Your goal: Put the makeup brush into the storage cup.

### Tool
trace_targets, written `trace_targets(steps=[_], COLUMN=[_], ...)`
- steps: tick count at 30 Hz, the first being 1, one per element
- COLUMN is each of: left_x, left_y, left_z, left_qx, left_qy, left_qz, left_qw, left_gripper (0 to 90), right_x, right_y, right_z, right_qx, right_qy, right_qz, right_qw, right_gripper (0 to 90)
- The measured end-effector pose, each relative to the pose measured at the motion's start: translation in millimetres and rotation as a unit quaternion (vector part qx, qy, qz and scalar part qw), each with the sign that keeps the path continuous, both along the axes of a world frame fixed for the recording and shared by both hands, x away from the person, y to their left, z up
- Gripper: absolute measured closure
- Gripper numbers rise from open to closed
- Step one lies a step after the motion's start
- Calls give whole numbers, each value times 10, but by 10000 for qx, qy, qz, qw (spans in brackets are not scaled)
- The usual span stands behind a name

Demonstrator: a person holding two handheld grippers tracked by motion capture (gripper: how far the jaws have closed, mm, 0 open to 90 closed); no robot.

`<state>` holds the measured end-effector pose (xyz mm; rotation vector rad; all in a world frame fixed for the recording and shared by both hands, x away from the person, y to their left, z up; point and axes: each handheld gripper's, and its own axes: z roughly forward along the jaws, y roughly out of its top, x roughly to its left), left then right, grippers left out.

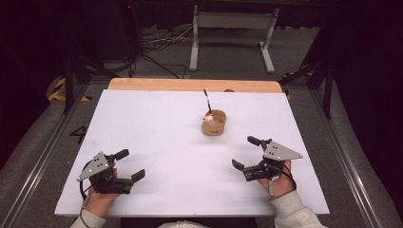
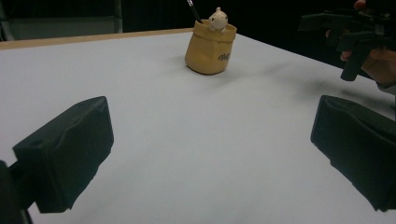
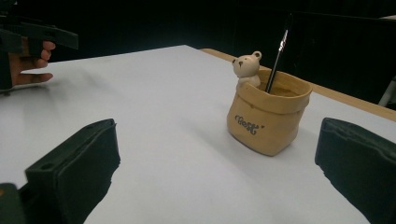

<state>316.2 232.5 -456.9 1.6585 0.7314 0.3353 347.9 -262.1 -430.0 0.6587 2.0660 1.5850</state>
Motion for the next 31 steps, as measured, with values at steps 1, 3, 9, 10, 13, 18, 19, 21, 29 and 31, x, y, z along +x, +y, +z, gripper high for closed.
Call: trace_targets(steps=[1,3,9,10,13,18,19,21,29,31], left_x=[5,11,60,62,64,69,72,73,68,65], left_y=[-2,-6,-22,-29,-39,-36,-37,-36,-20,-11], left_z=[-7,-21,-65,-68,-71,-73,-74,-72,-63,-57], left_qx=[-7,-22,45,46,73,58,66,66,25,-3], left_qy=[-12,11,31,30,27,54,46,44,19,1], left_qz=[0,38,38,56,61,90,95,112,205,223], left_qw=[10000,10000,10000,10000,10000,9999,9999,9999,9998,9998], left_gripper=[1,1,1,2,2,2,2,2,2,2], right_x=[-3,-5,-3,-3,-2,21,27,35,38,41], right_y=[1,-5,-24,-20,-4,4,-1,-10,-6,-7], right_z=[-10,-30,-97,-108,-142,-180,-188,-198,-198,-197], right_qx=[11,56,131,118,89,61,69,79,86,75], right_qy=[5,-25,0,-4,61,118,129,164,183,180], right_qz=[-16,-36,-197,-181,-163,-167,-182,-193,-189,-197], right_qw=[10000,10000,9997,9998,9998,9998,9997,9996,9996,9996], right_gripper=[1,1,1,1,1,1,1,1,1,1])
